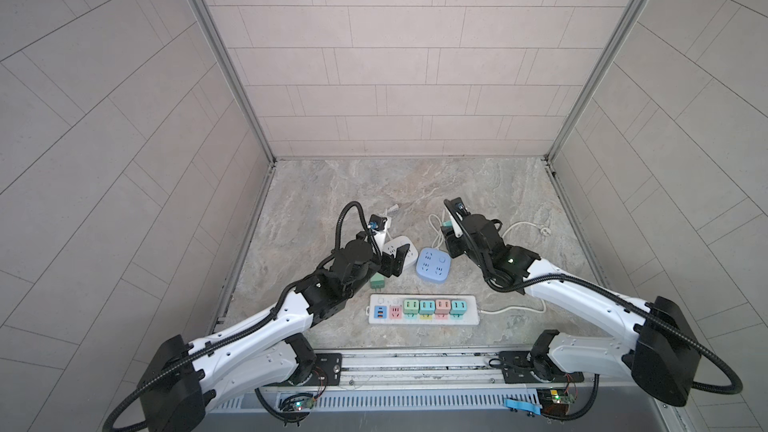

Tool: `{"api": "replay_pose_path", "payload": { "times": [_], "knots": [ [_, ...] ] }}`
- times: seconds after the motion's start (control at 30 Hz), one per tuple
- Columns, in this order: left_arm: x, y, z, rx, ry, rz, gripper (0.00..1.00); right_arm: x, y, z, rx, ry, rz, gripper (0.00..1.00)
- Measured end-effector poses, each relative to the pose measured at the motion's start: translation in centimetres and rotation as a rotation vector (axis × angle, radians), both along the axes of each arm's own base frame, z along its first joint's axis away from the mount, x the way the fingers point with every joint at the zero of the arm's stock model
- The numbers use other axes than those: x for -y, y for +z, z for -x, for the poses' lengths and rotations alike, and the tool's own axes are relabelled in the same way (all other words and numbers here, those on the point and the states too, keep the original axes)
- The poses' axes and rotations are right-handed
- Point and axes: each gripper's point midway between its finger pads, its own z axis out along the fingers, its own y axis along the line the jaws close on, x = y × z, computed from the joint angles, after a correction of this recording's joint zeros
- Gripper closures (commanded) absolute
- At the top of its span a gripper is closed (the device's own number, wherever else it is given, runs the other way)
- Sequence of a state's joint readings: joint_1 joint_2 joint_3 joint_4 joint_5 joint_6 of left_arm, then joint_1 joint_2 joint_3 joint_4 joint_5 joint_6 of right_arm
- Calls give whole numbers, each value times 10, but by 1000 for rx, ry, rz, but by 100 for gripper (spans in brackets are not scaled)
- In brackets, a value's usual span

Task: Insert the plug
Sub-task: 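Bring the left gripper onto the teal adapter held by the right gripper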

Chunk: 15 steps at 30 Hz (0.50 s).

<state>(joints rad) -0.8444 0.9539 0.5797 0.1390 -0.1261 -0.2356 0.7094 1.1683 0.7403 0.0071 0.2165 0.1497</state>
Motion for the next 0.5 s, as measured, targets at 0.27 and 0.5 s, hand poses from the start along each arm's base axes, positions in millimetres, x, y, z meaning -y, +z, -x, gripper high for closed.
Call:
{"api": "replay_pose_path", "payload": {
  "times": [0.27, 0.5],
  "knots": [
    [26, 14, 18, 7, -174, 77, 18, -33, -30, 55, 181, 412, 229, 100],
    [51, 5, 36, -26, -344, 82, 38, -41, -5, 58, 324, 481, 291, 100]
  ]
}}
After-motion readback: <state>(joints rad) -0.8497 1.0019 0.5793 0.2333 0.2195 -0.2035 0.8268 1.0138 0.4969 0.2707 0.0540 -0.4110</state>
